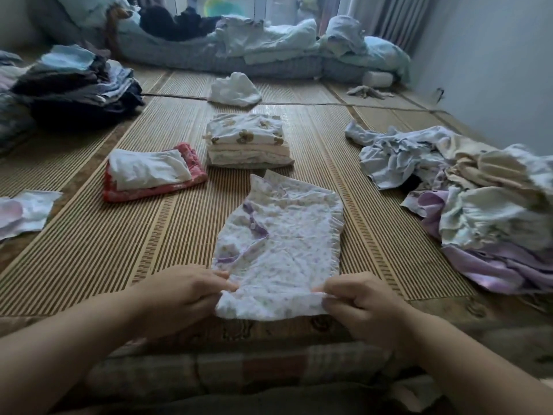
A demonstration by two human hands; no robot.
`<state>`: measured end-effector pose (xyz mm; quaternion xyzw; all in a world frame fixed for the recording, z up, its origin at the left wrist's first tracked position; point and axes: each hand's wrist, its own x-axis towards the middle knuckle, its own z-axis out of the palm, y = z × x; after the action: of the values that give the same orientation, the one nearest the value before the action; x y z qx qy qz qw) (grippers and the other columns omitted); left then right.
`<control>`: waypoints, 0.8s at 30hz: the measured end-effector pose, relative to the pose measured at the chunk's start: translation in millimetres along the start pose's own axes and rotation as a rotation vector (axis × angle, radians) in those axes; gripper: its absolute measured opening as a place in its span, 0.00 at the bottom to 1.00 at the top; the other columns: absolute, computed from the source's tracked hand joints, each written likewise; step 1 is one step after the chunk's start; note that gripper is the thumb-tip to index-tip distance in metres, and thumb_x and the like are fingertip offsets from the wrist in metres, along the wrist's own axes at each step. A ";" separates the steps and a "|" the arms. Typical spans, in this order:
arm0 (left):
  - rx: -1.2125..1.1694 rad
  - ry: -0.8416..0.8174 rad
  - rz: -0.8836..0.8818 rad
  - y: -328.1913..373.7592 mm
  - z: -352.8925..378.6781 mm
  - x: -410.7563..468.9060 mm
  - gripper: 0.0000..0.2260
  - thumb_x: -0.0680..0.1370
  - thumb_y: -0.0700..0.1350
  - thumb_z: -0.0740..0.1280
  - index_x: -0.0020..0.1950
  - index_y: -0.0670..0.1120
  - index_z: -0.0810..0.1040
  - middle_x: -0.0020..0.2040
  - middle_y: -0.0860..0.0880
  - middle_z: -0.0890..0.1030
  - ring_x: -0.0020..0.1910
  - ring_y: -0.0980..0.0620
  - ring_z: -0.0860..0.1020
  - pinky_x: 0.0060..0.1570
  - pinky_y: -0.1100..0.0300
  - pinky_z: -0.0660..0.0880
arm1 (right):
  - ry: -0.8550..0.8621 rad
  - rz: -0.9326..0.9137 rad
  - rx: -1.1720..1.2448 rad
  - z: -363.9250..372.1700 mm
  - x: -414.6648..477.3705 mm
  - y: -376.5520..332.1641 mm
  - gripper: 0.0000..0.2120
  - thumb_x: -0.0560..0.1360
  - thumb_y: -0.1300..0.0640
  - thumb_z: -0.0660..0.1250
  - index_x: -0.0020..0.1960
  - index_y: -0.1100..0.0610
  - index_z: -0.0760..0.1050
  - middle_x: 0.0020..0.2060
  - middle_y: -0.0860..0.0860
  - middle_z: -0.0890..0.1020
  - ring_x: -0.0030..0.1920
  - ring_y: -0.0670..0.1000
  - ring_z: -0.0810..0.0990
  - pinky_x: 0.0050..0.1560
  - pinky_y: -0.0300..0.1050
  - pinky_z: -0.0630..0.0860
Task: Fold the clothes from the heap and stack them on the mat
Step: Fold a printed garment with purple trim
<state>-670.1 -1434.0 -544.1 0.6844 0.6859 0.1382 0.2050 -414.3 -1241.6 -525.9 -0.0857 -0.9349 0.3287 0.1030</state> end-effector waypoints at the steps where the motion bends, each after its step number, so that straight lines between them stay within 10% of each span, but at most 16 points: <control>1: -0.128 0.012 -0.032 2.9 -1.6 -1.3 0.22 0.74 0.60 0.54 0.57 0.53 0.81 0.58 0.61 0.80 0.56 0.68 0.75 0.59 0.65 0.72 | -0.018 0.057 0.104 -2.6 0.4 -1.0 0.10 0.72 0.50 0.62 0.33 0.46 0.68 0.28 0.41 0.74 0.29 0.40 0.70 0.31 0.39 0.67; 8: -1.111 0.234 -0.243 10.1 -12.6 28.1 0.19 0.74 0.57 0.68 0.47 0.40 0.80 0.39 0.48 0.83 0.38 0.51 0.82 0.34 0.59 0.79 | 0.191 0.457 0.492 -18.1 40.2 12.9 0.05 0.74 0.49 0.67 0.41 0.48 0.78 0.39 0.54 0.81 0.38 0.53 0.80 0.39 0.57 0.80; 11: -0.808 0.380 -0.394 4.9 -14.2 59.8 0.20 0.79 0.56 0.59 0.46 0.40 0.79 0.39 0.43 0.83 0.38 0.44 0.82 0.38 0.48 0.80 | 0.374 0.649 0.490 -14.5 55.9 32.5 0.18 0.76 0.50 0.67 0.65 0.50 0.70 0.58 0.54 0.78 0.51 0.52 0.80 0.41 0.50 0.81; 14: -0.449 0.459 -0.612 -2.4 -14.5 82.8 0.13 0.81 0.54 0.59 0.48 0.48 0.79 0.44 0.47 0.83 0.42 0.47 0.81 0.41 0.53 0.77 | 0.461 0.647 0.231 -11.3 60.9 42.7 0.26 0.77 0.50 0.66 0.73 0.49 0.61 0.53 0.44 0.76 0.47 0.42 0.75 0.37 0.27 0.69; 17: -0.191 0.534 -0.464 0.7 -17.0 88.5 0.19 0.80 0.58 0.57 0.69 0.54 0.70 0.70 0.50 0.71 0.67 0.51 0.71 0.63 0.49 0.71 | 0.567 0.273 -0.283 -12.0 51.5 36.8 0.19 0.76 0.57 0.67 0.66 0.54 0.72 0.54 0.50 0.78 0.55 0.50 0.77 0.56 0.40 0.73; 20: 0.150 0.197 -0.006 6.0 -19.3 78.1 0.31 0.70 0.75 0.53 0.71 0.71 0.52 0.76 0.66 0.47 0.74 0.63 0.47 0.71 0.55 0.51 | 0.217 -0.109 -0.415 -7.0 36.5 34.2 0.21 0.76 0.43 0.62 0.65 0.49 0.74 0.65 0.46 0.76 0.67 0.49 0.72 0.69 0.47 0.65; 24: 0.343 -0.272 0.057 -5.3 -10.8 68.7 0.40 0.64 0.71 0.58 0.65 0.77 0.33 0.73 0.66 0.37 0.74 0.63 0.36 0.72 0.59 0.37 | -0.253 0.119 -0.441 1.3 16.2 57.0 0.41 0.69 0.28 0.58 0.77 0.41 0.51 0.73 0.34 0.49 0.73 0.36 0.43 0.75 0.46 0.45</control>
<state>-678.4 -1364.7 -543.4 0.7408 0.6457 -0.0681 0.1722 -424.9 -1194.9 -560.7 -0.1190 -0.9827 0.1306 -0.0555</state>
